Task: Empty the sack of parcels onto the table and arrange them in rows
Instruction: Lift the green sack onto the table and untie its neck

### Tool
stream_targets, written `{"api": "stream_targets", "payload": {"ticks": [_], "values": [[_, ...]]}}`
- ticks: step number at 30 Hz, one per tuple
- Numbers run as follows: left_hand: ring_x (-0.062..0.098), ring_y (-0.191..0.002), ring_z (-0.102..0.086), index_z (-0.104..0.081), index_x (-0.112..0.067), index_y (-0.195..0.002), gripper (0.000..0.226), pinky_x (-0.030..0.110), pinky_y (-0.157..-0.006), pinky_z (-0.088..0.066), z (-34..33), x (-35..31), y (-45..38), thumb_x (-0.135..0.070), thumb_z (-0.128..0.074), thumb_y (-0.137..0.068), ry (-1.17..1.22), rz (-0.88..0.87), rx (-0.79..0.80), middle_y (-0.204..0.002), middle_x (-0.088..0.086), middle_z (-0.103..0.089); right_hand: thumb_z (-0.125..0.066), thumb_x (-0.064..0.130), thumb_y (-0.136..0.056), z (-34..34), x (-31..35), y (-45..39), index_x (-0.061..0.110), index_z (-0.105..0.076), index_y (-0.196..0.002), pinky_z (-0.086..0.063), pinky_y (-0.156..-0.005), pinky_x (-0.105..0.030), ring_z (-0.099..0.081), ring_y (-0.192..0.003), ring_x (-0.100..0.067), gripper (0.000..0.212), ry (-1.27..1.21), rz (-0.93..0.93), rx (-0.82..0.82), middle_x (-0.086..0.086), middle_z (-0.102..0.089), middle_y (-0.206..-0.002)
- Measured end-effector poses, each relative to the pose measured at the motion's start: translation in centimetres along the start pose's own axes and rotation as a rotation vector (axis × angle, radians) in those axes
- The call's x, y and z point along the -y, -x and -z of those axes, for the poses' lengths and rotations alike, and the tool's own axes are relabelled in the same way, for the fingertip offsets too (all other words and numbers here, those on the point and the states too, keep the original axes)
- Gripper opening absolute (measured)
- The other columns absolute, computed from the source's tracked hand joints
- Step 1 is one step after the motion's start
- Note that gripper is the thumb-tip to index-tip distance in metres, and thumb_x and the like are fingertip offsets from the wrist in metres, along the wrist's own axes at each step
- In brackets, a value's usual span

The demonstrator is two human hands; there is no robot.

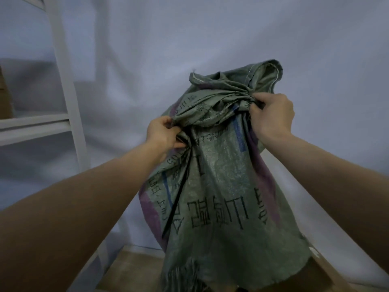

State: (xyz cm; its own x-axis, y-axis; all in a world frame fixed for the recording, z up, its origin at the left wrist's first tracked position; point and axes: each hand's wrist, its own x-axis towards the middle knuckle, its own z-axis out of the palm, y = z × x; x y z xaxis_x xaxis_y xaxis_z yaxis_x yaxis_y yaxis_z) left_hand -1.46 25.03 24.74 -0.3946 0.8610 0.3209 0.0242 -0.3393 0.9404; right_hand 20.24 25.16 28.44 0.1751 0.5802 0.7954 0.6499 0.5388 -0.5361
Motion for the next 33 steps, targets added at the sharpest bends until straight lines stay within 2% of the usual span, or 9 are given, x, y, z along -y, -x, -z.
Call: {"api": "stream_targets", "payload": {"ticks": [3, 9, 13, 15, 19, 25, 28, 30, 33], "values": [[0.031, -0.077, -0.069, -0.056, -0.011, -0.089, 0.022, 0.032, -0.053, -0.061, -0.1, -1.0, -0.1, 0.008, -0.049, -0.097, 0.053, -0.058, -0.018, -0.097, 0.011, -0.063, -0.054, 0.008, -0.089, 0.3, 1.3, -0.3, 0.018, -0.077, -0.107, -0.05, -0.09, -0.034, -0.065, -0.099, -0.025, 0.03, -0.051, 0.037, -0.052, -0.005, -0.075, -0.101], [0.035, -0.092, -0.069, -0.055, -0.006, -0.101, 0.02, 0.033, -0.055, -0.061, -0.6, -3.1, -0.4, 0.012, -0.048, -0.096, 0.129, -0.125, -0.054, -0.116, 0.017, -0.062, -0.055, 0.009, -0.088, 0.8, 1.9, -1.2, 0.018, -0.077, -0.109, -0.049, -0.087, -0.029, -0.066, -0.094, -0.02, 0.032, -0.102, 0.083, -0.127, 0.0, -0.075, -0.099], [0.034, -0.093, -0.069, -0.057, -0.016, -0.087, 0.028, 0.036, -0.056, -0.062, -0.7, -3.1, -0.6, 0.01, -0.049, -0.096, 0.116, -0.168, -0.074, -0.104, 0.008, -0.066, -0.055, 0.008, -0.089, 1.1, 2.3, -1.2, 0.019, -0.076, -0.111, -0.044, -0.084, -0.022, -0.064, -0.093, -0.015, 0.033, -0.131, 0.079, -0.142, 0.004, -0.073, -0.099], [0.038, -0.092, -0.064, -0.052, -0.017, -0.08, 0.032, 0.04, -0.052, -0.06, -0.4, -1.0, -0.2, 0.011, -0.048, -0.096, 0.019, -0.056, -0.05, -0.095, 0.01, -0.063, -0.056, 0.009, -0.089, 0.9, 1.5, -0.5, 0.018, -0.075, -0.113, -0.046, -0.09, -0.026, -0.066, -0.104, -0.022, 0.032, -0.056, 0.038, -0.038, -0.003, -0.075, -0.108], [0.041, -0.097, -0.058, -0.048, -0.014, -0.075, 0.033, 0.06, -0.079, -0.052, 0.4, 1.0, 0.6, 0.012, -0.049, -0.096, -0.024, 0.184, -0.017, -0.105, 0.02, -0.057, -0.059, 0.011, -0.092, 0.5, -0.1, 1.0, 0.011, -0.073, -0.117, -0.046, -0.095, -0.03, -0.062, -0.114, -0.03, 0.029, 0.065, -0.054, 0.122, -0.009, -0.072, -0.118], [0.031, -0.073, -0.062, -0.052, -0.005, -0.106, 0.021, 0.032, -0.04, -0.053, 0.1, -3.2, 0.0, 0.012, -0.044, -0.098, 0.126, 0.063, -0.094, -0.11, 0.025, -0.06, -0.058, 0.006, -0.089, -0.8, 2.5, -1.2, 0.011, -0.077, -0.082, -0.054, -0.078, -0.033, -0.063, -0.08, -0.017, 0.02, -0.196, -0.173, 0.044, -0.002, -0.073, -0.081], [0.024, -0.065, -0.067, -0.054, -0.005, -0.113, 0.025, 0.025, -0.043, -0.054, 0.3, -5.4, -0.5, 0.011, -0.044, -0.098, 0.245, -0.052, -0.125, -0.103, 0.019, -0.066, -0.054, 0.004, -0.087, -1.1, 4.4, -2.4, 0.019, -0.074, -0.075, -0.052, -0.072, -0.025, -0.058, -0.072, -0.007, 0.028, -0.375, -0.161, -0.039, 0.015, -0.061, -0.065], [0.028, -0.074, -0.07, -0.058, -0.009, -0.107, 0.025, 0.027, -0.049, -0.057, 0.5, -5.4, -0.4, 0.009, -0.044, -0.098, 0.239, -0.084, -0.132, -0.104, 0.018, -0.068, -0.053, 0.004, -0.085, -1.3, 4.3, -2.1, 0.015, -0.076, -0.077, -0.055, -0.074, -0.028, -0.061, -0.074, -0.008, 0.026, -0.413, -0.115, -0.059, 0.015, -0.063, -0.067], [0.037, -0.085, -0.066, -0.053, -0.008, -0.107, 0.024, 0.036, -0.056, -0.06, 1.0, -2.8, 0.8, 0.011, -0.04, -0.099, 0.154, 0.081, -0.11, -0.111, 0.022, -0.061, -0.055, 0.005, -0.083, -1.9, 1.9, -0.3, 0.011, -0.078, -0.086, -0.055, -0.081, -0.037, -0.06, -0.078, -0.011, 0.024, -0.316, -0.122, 0.016, 0.008, -0.065, -0.074]]}}
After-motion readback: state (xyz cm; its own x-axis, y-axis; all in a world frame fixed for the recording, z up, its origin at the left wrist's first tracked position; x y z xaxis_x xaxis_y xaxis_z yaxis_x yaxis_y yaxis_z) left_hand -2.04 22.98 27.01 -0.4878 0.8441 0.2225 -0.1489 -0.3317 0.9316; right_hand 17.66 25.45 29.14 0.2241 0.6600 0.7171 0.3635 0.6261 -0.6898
